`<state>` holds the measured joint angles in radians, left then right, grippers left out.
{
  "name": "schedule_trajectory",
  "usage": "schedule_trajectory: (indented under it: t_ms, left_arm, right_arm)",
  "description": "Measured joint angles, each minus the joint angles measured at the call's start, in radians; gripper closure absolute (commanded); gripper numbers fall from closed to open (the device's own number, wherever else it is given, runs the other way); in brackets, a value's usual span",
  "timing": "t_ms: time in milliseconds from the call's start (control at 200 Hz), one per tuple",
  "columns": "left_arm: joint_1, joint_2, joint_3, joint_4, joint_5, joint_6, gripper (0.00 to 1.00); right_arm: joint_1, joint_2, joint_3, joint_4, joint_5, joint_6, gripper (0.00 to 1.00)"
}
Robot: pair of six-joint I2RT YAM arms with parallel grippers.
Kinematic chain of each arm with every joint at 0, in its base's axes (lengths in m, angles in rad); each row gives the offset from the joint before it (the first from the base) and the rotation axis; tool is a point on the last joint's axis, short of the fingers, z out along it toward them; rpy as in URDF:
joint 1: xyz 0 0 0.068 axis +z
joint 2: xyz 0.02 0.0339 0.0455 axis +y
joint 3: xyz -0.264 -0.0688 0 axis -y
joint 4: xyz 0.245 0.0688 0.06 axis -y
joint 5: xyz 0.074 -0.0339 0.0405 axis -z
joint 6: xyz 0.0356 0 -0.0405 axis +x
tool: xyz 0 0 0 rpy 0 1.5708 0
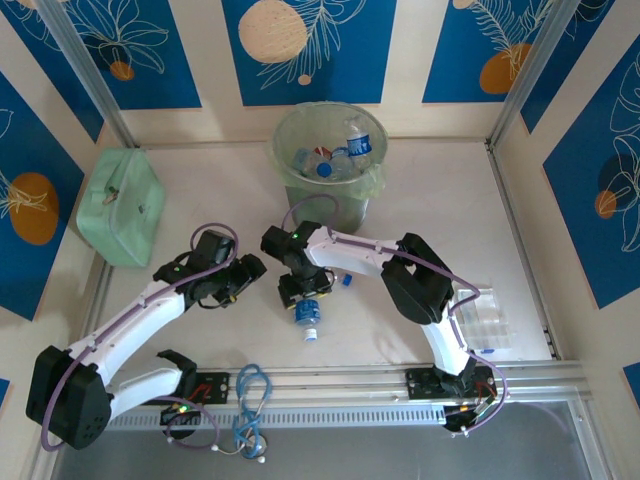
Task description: Put the plastic bottles in the bin
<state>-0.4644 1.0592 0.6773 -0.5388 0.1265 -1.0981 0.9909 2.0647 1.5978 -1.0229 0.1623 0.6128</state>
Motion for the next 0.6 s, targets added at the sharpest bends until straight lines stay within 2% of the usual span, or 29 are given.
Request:
schedule_trajectory:
  t_ms: [225, 600]
  left_arm:
    - [0.004, 0.0, 0.0, 0.0, 0.0, 0.006, 0.2]
    - [0.005, 0.021, 0.008, 0.045, 0.063, 0.043, 0.2]
  right_arm:
    - [0.016, -0.05, -0.024, 0.013, 0.034, 0.008, 0.39]
    - [0.043, -0.379, -0.064, 0.047, 0.099, 0.067, 0.44]
